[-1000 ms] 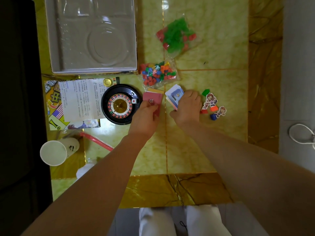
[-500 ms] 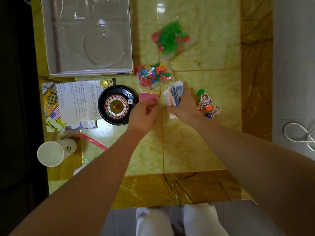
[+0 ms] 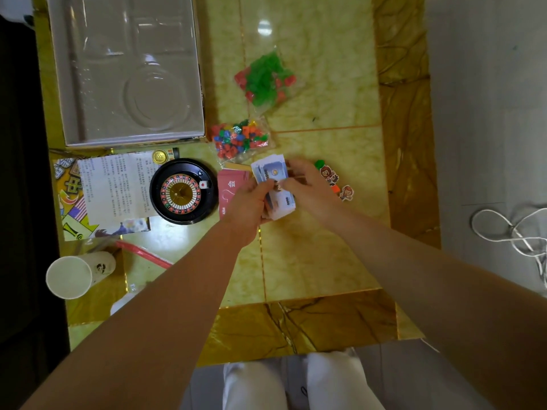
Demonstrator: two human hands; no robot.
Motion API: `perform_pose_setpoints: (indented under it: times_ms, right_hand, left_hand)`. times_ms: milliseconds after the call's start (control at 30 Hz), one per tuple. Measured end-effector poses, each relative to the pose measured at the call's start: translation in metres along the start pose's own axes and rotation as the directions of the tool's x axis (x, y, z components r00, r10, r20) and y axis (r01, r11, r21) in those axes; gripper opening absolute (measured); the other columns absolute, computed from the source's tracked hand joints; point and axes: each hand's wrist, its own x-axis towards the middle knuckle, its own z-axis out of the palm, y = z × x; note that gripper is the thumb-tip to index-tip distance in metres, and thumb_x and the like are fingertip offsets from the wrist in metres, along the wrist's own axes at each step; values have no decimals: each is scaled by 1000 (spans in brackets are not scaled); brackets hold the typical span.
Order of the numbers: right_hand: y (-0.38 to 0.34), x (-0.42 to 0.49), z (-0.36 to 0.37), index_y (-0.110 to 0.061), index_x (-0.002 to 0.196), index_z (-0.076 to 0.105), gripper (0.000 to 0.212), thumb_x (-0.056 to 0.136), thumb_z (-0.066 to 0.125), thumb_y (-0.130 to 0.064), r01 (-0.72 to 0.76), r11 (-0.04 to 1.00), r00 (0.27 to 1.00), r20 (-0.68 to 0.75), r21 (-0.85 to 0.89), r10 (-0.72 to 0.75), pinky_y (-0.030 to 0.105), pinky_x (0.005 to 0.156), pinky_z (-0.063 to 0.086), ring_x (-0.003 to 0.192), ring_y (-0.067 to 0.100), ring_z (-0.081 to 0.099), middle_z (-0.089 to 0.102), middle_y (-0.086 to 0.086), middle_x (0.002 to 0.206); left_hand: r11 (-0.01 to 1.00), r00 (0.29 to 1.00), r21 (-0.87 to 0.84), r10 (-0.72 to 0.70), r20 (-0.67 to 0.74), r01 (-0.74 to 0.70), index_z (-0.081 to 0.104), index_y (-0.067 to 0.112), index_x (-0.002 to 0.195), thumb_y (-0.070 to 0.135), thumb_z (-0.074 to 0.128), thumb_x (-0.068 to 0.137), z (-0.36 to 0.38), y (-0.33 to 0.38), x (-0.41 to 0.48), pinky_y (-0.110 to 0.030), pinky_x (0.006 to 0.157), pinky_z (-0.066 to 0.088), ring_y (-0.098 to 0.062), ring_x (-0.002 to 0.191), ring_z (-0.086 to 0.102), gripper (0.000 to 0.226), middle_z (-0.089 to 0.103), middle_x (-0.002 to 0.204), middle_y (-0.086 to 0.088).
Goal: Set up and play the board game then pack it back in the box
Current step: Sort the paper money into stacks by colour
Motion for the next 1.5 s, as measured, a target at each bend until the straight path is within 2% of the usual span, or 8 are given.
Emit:
perform_pose_setpoints:
  times_ms: [200,467,900,1033,1167,1300,1400,1500]
  right_hand:
    - [9,-9,-9,-6,98,64,14,86,68,-1,-21,999,1000,-6,46,21,39,87,54,93,25,66,67,20,112]
    - [23,-17,0,3,118,61,28,90,58,2,-134,981,991,44,138,129,51,92,52,104,38,64,65,24,115]
    - [35,-40,13,-5,106,65,14,93,58,-6,-92,996,995,25,19,91,47,92,53,95,28,66,68,18,109]
    - [42,-50,33,-9,118,59,22,99,47,-7,-138,985,989,65,103,132,44,94,51,101,27,63,64,15,119]
    - [55,-61,63,-8,132,52,32,100,47,-13,-199,975,978,83,102,191,47,100,48,113,32,60,60,15,128]
    - [62,-70,74,-8,117,54,21,99,49,-18,-63,980,984,-177,-190,29,31,74,42,86,22,57,60,8,101]
    - [71,-79,75,-5,103,52,13,96,49,-15,81,728,924,-222,-680,-310,29,63,28,78,19,46,50,5,92]
    - [97,-81,92,-8,107,52,13,95,47,-12,89,362,940,-42,-928,-338,32,73,35,93,24,50,53,8,103]
  left_hand:
    - [999,998,-22,-25,64,27,66,20,111,22,58,94,-4,-10,-12,-39,78,57,-24,91,69,19,71,103,-7]
    - [959,985,-280,9,170,40,59,12,118,8,42,97,7,-30,-25,-29,71,54,-17,84,66,28,70,97,-4]
    - [966,992,-225,125,-28,-128,57,5,124,5,43,98,-14,-54,-54,-27,60,54,-17,81,70,29,70,100,-7]
    - [974,989,-170,139,-55,-147,55,5,122,0,40,99,-31,-61,-62,-24,54,53,-12,69,70,28,73,83,2]
    - [982,985,-82,168,-36,-170,55,6,122,-3,41,98,-49,-70,-74,-26,61,56,-11,74,69,29,67,95,-4]
    - [984,974,-53,160,-160,-170,56,6,114,-1,43,97,-71,-78,-81,-35,71,55,-21,78,64,23,66,92,-8]
    - [992,968,-6,124,-219,-128,55,6,111,-2,43,96,-94,-83,-86,-34,68,55,-24,71,62,21,64,85,-8]
    - [994,967,38,106,-231,-100,55,8,110,0,43,96,-106,-97,-91,-33,66,56,-22,70,63,20,64,85,-7]
